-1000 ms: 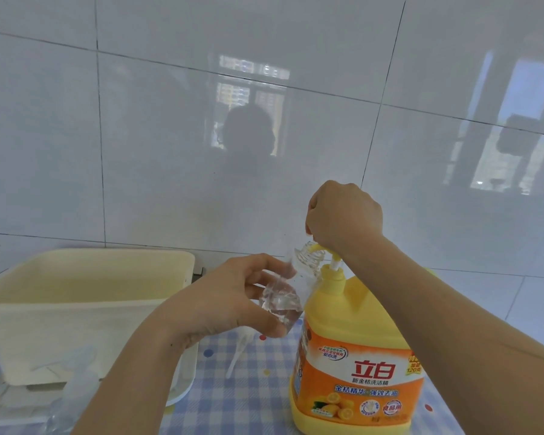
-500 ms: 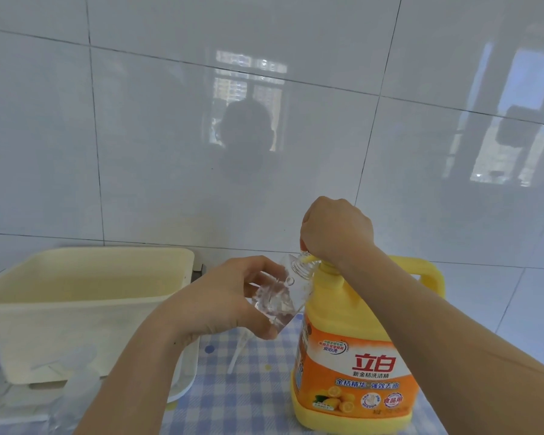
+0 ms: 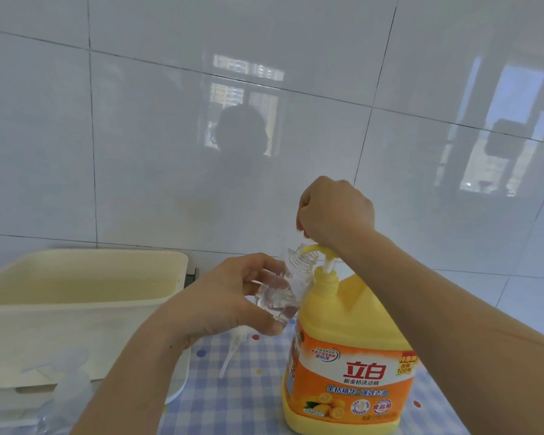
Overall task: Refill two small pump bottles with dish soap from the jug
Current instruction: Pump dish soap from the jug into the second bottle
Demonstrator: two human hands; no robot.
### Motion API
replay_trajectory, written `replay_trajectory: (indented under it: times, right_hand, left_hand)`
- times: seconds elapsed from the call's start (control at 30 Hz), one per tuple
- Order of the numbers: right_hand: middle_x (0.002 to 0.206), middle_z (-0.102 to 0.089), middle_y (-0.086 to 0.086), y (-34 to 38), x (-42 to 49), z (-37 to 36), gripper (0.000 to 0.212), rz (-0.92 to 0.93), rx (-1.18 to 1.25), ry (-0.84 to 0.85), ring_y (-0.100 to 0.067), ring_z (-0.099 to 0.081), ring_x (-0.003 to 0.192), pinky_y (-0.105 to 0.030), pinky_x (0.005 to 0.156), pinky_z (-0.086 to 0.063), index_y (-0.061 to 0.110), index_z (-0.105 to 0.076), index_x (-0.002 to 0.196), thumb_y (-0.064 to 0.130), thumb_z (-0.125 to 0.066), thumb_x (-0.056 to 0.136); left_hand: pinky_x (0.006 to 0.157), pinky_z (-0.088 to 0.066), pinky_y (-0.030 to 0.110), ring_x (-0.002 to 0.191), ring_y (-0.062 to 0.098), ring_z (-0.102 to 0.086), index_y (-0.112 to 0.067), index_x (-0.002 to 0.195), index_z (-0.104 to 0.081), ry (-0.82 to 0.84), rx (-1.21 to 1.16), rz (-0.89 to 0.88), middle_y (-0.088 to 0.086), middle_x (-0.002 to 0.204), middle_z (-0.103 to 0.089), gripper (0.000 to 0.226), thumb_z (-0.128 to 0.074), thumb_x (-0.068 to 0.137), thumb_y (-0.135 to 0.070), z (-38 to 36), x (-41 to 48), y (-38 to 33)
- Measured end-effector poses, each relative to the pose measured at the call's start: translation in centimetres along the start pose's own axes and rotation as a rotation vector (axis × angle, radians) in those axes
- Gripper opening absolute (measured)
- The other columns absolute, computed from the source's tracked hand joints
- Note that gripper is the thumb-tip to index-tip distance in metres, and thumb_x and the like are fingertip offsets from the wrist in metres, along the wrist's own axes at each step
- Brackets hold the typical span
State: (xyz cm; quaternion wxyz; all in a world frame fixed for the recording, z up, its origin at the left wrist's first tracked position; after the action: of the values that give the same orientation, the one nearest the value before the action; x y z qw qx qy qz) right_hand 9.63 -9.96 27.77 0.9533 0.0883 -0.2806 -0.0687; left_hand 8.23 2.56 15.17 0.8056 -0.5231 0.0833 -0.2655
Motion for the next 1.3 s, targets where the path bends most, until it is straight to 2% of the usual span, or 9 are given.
replay_trajectory:
  times: [0.2,0.33,0.53,0.7,0.83,0.93,1.03,1.13,1.3]
  right_hand:
    - [0.078,-0.070,-0.001,-0.2,0.0,-0.9,0.025,-0.018,-0.014,0.050,-0.021,-0.067,0.074,-0.029,0.069,-0.054,0.017,-0.070,0.083,0.005,-0.050,0.075]
    - [0.079,-0.069,-0.002,-0.3,0.0,-1.2,0.025,-0.028,-0.009,0.068,-0.021,-0.067,0.074,-0.029,0.069,-0.054,0.017,-0.070,0.084,0.004,-0.050,0.075]
    - [0.082,-0.068,-0.003,-1.0,-0.2,-1.9,0.029,-0.062,0.046,0.096,-0.022,-0.062,0.071,-0.028,0.063,-0.049,0.015,-0.072,0.087,0.003,-0.049,0.073]
    - [0.084,-0.064,-0.002,-1.4,-1.0,-3.4,0.028,-0.080,0.065,0.155,-0.017,-0.049,0.060,-0.025,0.056,-0.040,0.016,-0.071,0.091,0.004,-0.050,0.076]
    - [0.075,-0.055,0.001,-1.2,-1.4,-3.6,0.028,-0.072,0.050,0.153,-0.015,-0.044,0.057,-0.025,0.051,-0.035,0.016,-0.071,0.093,0.003,-0.051,0.078]
    - [0.073,-0.051,0.002,-1.2,-1.5,-3.3,0.026,-0.063,0.047,0.140,-0.015,-0.043,0.057,-0.025,0.051,-0.035,0.016,-0.070,0.094,0.004,-0.052,0.079]
    - [0.072,-0.050,0.001,-1.2,-1.7,-3.3,0.026,-0.058,0.048,0.146,-0.015,-0.043,0.057,-0.025,0.049,-0.033,0.015,-0.070,0.094,0.004,-0.052,0.079]
    - [0.072,-0.050,0.001,-1.1,-1.6,-3.1,0.026,-0.050,0.049,0.144,-0.015,-0.043,0.057,-0.026,0.054,-0.037,0.015,-0.069,0.094,0.004,-0.051,0.079]
    - [0.079,-0.058,0.000,-1.1,-1.3,-3.2,0.026,-0.054,0.041,0.149,-0.015,-0.047,0.059,-0.028,0.057,-0.040,0.016,-0.070,0.093,0.005,-0.050,0.079]
  left_hand:
    - [0.087,-0.057,0.028,0.101,0.002,-0.066,-0.040,0.107,-0.063,-0.024,0.019,-0.005,-0.018,0.107,-0.069,0.060,-0.086,0.063,-0.007,0.4,-0.1,-0.2]
    - [0.088,-0.056,0.028,0.102,0.003,-0.065,-0.040,0.105,-0.063,-0.027,0.024,-0.003,-0.018,0.107,-0.069,0.058,-0.085,0.063,-0.007,0.4,-0.2,-0.3]
    - [0.097,-0.053,0.039,0.107,0.007,-0.064,-0.038,0.109,-0.063,-0.025,0.057,0.013,-0.017,0.110,-0.069,0.062,-0.087,0.060,-0.010,0.3,-0.1,0.0]
    - [0.097,-0.053,0.039,0.107,0.005,-0.062,-0.037,0.110,-0.061,-0.010,0.133,0.038,-0.017,0.112,-0.066,0.063,-0.086,0.060,-0.009,0.0,0.0,0.6]
    - [0.094,-0.055,0.043,0.109,0.009,-0.063,-0.036,0.113,-0.061,0.021,0.137,0.049,-0.013,0.114,-0.067,0.066,-0.083,0.053,-0.018,-0.4,0.1,0.9]
    - [0.093,-0.055,0.044,0.108,0.010,-0.064,-0.035,0.111,-0.062,0.039,0.141,0.043,-0.013,0.113,-0.068,0.063,-0.083,0.057,-0.013,-0.8,0.2,0.8]
    - [0.093,-0.055,0.044,0.107,0.009,-0.064,-0.036,0.112,-0.062,0.045,0.149,0.045,-0.013,0.112,-0.069,0.064,-0.082,0.054,-0.017,-1.1,0.2,0.7]
    - [0.093,-0.055,0.043,0.107,0.008,-0.064,-0.037,0.113,-0.061,0.041,0.158,0.045,-0.015,0.113,-0.068,0.064,-0.084,0.058,-0.015,-1.0,0.2,0.6]
    - [0.093,-0.055,0.040,0.108,0.006,-0.062,-0.038,0.115,-0.059,0.018,0.157,0.046,-0.017,0.113,-0.067,0.064,-0.085,0.063,-0.010,-0.6,0.0,0.4]
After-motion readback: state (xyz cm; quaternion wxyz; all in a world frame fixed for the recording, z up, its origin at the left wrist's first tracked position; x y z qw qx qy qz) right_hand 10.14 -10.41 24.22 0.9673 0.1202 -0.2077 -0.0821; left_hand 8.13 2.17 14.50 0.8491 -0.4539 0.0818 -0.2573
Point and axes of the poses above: each hand's wrist, its own x-axis towards the middle knuckle, its own z-axis out of the back of the hand, y = z × x, the point moved 10 cm from there along x, towards the middle knuckle
